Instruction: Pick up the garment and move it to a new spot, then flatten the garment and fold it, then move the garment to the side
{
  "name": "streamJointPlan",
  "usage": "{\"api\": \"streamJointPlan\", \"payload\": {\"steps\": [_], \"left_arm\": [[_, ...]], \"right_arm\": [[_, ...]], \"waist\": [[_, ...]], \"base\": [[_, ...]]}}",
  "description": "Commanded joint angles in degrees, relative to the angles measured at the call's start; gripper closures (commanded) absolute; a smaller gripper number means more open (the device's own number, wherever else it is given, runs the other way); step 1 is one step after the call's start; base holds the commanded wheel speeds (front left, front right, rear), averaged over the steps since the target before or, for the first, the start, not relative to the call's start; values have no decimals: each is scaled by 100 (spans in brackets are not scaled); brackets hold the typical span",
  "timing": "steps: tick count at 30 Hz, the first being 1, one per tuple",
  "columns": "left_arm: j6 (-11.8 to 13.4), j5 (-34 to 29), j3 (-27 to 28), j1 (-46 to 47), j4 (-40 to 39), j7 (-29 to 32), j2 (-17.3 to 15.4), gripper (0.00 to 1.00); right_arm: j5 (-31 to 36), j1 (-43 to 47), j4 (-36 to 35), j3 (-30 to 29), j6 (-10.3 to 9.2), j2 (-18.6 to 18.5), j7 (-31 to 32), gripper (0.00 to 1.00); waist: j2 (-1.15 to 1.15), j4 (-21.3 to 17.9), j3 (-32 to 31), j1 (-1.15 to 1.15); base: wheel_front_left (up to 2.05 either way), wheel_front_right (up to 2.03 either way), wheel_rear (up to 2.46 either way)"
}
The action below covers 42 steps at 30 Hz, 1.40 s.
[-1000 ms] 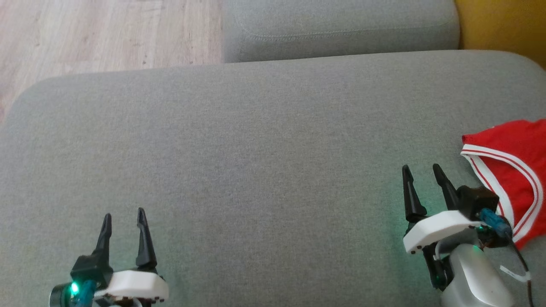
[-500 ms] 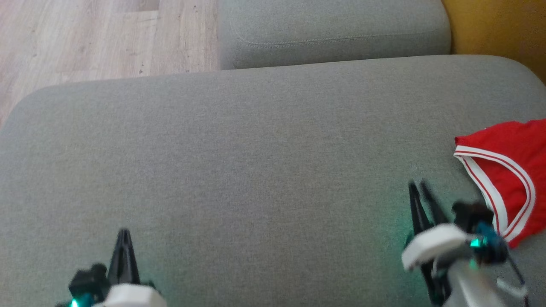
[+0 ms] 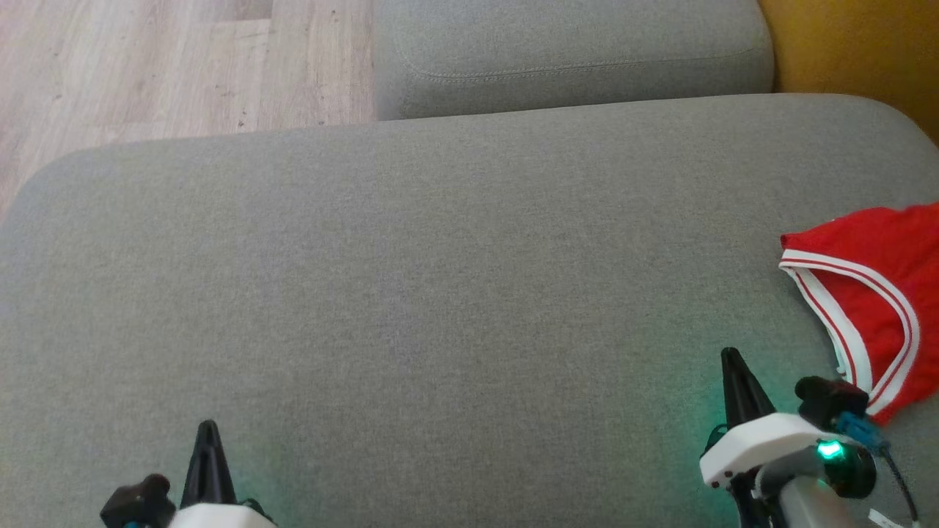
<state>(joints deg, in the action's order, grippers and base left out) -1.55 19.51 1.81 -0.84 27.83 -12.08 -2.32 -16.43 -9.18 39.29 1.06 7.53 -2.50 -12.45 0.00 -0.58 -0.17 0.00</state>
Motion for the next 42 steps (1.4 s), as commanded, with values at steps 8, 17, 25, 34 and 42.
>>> {"api": "streamJointPlan", "payload": {"steps": [8, 17, 25, 34, 42], "left_arm": [[-59, 626, 80, 275, -286, 155, -21, 100], [-105, 1206, 112, 310, -383, 301, -24, 100], [-142, 1657, 138, 339, -457, 417, -26, 100], [-193, 2299, 176, 381, -563, 581, -29, 100], [-235, 2815, 206, 414, -647, 713, -32, 100]], "right_arm": [[-666, -232, -406, -80, -1, -16, 156, 100], [-1269, -184, -593, -137, -1, -18, 306, 100], [-1738, -148, -737, -183, -1, -19, 424, 100], [-2406, -96, -942, -249, -2, -21, 593, 100], [-2942, -55, -1106, -302, -2, -23, 728, 100]], "waist": [[0, 5, 3, 0], [0, 10, 6, 0], [0, 13, 8, 0], [0, 18, 11, 0], [0, 22, 13, 0]], "base": [[0, 0, 0], [0, 0, 0], [0, 0, 0], [0, 0, 0], [0, 0, 0]]}}
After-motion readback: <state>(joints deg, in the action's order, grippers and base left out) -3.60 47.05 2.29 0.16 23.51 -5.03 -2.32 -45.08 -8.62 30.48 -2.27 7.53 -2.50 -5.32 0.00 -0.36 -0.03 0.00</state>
